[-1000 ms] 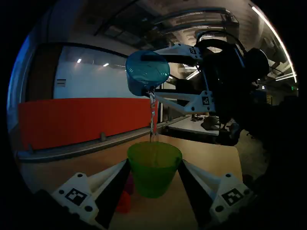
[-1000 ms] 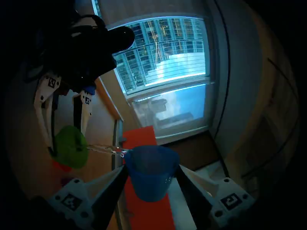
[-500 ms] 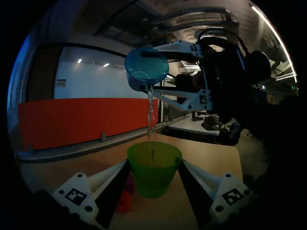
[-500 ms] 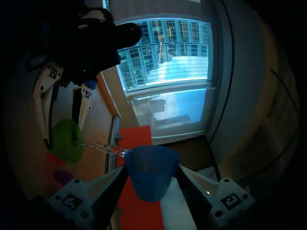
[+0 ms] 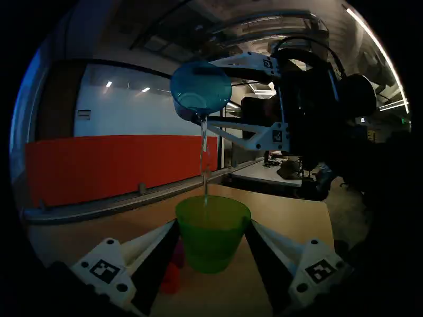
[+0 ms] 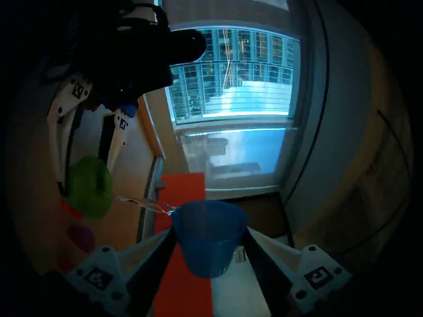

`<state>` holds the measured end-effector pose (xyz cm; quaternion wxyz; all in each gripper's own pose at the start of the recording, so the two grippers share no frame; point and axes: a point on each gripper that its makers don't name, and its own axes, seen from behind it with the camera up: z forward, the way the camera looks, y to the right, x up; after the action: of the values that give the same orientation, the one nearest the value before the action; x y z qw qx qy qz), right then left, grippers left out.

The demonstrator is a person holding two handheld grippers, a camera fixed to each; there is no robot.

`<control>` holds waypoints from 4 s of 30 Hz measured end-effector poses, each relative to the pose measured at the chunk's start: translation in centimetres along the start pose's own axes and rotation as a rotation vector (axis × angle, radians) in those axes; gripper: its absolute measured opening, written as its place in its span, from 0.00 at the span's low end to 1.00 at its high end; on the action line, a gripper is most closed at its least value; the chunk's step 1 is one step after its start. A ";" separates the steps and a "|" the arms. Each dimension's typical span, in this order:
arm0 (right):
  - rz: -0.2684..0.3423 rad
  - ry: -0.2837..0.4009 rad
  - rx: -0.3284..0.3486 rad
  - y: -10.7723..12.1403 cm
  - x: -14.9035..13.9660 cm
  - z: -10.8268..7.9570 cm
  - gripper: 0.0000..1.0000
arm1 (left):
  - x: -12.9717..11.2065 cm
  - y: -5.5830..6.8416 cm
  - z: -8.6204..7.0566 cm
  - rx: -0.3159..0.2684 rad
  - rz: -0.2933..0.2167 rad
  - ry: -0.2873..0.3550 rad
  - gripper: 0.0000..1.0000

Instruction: Pour water

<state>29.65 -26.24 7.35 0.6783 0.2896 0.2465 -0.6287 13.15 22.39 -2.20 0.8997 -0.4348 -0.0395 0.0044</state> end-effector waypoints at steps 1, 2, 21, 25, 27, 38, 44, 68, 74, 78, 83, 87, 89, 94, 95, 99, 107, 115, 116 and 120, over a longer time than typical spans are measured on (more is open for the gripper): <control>-0.006 0.000 -0.001 0.1 0.0 0.0 0.88 | 0.0 0.0 0.0 0.000 0.000 0.000 0.86; -0.012 0.001 -0.002 0.1 0.1 0.1 0.88 | 0.0 0.0 0.0 -0.001 0.000 0.000 0.85; -0.146 0.004 -0.016 0.8 1.4 0.7 0.88 | 0.1 -0.3 0.1 0.004 -0.007 0.004 0.85; -0.179 0.006 -0.020 0.8 1.9 0.9 0.88 | 0.0 -0.4 0.0 0.008 -0.008 0.005 0.85; -0.194 0.008 -0.022 0.7 2.2 0.9 0.88 | 0.0 -0.5 0.0 0.009 -0.009 0.006 0.85; -0.261 0.025 -0.033 0.6 3.7 1.2 0.88 | 0.0 -0.8 -0.2 0.015 -0.016 0.011 0.85; -0.263 0.029 -0.031 0.3 4.1 1.2 0.88 | 0.0 -0.7 -0.2 0.017 -0.014 0.010 0.85; 0.324 0.060 0.027 0.0 2.3 -1.0 0.88 | 0.4 -0.8 -0.4 0.026 0.002 0.011 0.85; 0.549 0.095 0.066 -0.9 3.7 -1.8 0.88 | 0.4 -0.9 -0.4 0.028 0.007 0.009 0.85; 0.681 0.119 0.094 -1.5 5.0 -2.3 0.88 | 0.4 -0.8 -0.3 0.028 0.009 0.009 0.85; 0.852 0.137 0.112 -1.6 6.0 -2.6 0.88 | 0.5 -0.9 -0.2 0.029 0.013 0.008 0.85; 1.008 0.136 0.127 -1.8 6.1 -2.8 0.88 | 0.5 -0.9 -0.2 0.033 0.019 0.007 0.85; 1.080 0.134 0.137 -1.9 6.3 -2.8 0.88 | 0.6 -1.0 -0.2 0.035 0.021 0.008 0.85; 1.238 0.137 0.158 -1.6 6.7 -2.8 0.88 | 0.9 -1.0 -0.3 0.038 0.023 0.011 0.85; 1.261 0.139 0.162 -1.5 6.8 -2.9 0.88 | 0.9 -1.1 -0.4 0.039 0.024 0.012 0.85; 1.318 0.133 0.168 -1.6 6.8 -3.0 0.88 | 0.8 -1.2 -0.4 0.043 0.029 0.011 0.85; 1.341 0.113 0.179 -2.1 6.6 -3.4 0.88 | 0.9 -1.4 -0.4 0.050 0.031 0.012 0.85; 1.345 0.098 0.174 -2.6 5.7 -4.2 0.88 | 1.2 -1.3 -0.6 0.054 0.041 0.008 0.85; 1.345 0.094 0.174 -2.8 5.5 -4.4 0.88 | 1.2 -1.3 -0.6 0.055 0.042 0.007 0.85; 1.350 0.081 0.172 -3.2 5.0 -5.1 0.88 | 1.3 -1.5 -0.7 0.058 0.046 0.004 0.85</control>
<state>27.03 -26.28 -0.03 0.8867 0.4563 -0.0139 -0.0740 14.42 20.95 -1.41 0.9116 -0.4094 -0.0275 0.0250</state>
